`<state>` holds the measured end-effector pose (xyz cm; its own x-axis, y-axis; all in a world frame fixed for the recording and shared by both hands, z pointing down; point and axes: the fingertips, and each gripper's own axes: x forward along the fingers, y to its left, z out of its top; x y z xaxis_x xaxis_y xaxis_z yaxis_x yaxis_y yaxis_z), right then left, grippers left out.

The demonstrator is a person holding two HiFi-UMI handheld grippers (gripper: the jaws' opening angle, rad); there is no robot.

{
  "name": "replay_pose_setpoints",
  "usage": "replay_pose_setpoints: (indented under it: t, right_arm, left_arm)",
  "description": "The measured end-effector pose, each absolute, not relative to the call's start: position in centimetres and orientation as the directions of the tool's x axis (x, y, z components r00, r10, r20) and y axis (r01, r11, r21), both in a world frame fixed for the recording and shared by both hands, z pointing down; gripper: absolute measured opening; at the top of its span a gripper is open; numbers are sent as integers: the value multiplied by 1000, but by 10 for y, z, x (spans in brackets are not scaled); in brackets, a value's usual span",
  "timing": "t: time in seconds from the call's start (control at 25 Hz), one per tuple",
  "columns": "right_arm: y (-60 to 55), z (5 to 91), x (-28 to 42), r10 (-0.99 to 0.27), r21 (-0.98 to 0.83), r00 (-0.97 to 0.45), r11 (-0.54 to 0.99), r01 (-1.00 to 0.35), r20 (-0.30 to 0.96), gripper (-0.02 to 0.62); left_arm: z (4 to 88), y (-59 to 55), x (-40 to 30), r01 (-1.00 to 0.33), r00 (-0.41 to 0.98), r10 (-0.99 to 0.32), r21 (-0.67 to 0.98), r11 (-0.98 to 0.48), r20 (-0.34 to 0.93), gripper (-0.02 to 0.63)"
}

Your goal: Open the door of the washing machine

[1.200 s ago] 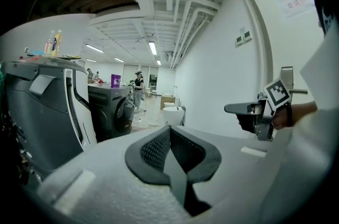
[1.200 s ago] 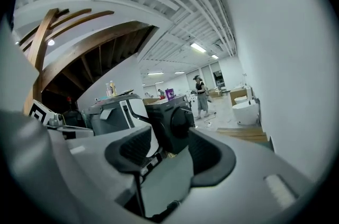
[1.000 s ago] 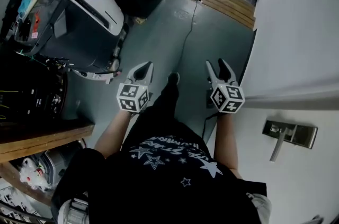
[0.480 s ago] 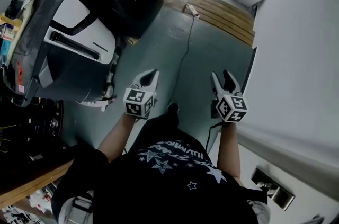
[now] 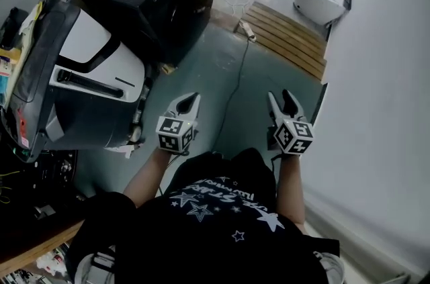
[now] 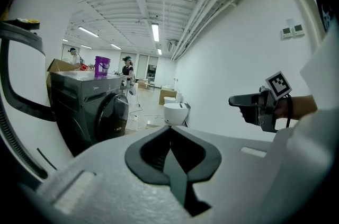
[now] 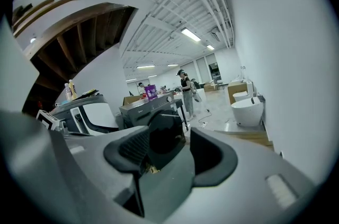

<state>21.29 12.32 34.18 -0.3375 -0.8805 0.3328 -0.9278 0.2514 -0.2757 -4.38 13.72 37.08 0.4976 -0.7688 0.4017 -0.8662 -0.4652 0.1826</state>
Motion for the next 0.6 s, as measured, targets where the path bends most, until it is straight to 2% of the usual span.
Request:
replay_pose_setpoints:
  t: [0.36,0.6]
  right_arm:
    - [-8,359,222,-838,-304,-450,361,-882,310,242]
    - [-130,374,242,-758,-320,-574,486,-814,309,242]
  left_arm:
    - [387,57,-55,-941,337,-842,169,-292,421,11]
    - [397,-16,-25,-978,205,-863,129,-163,462,11]
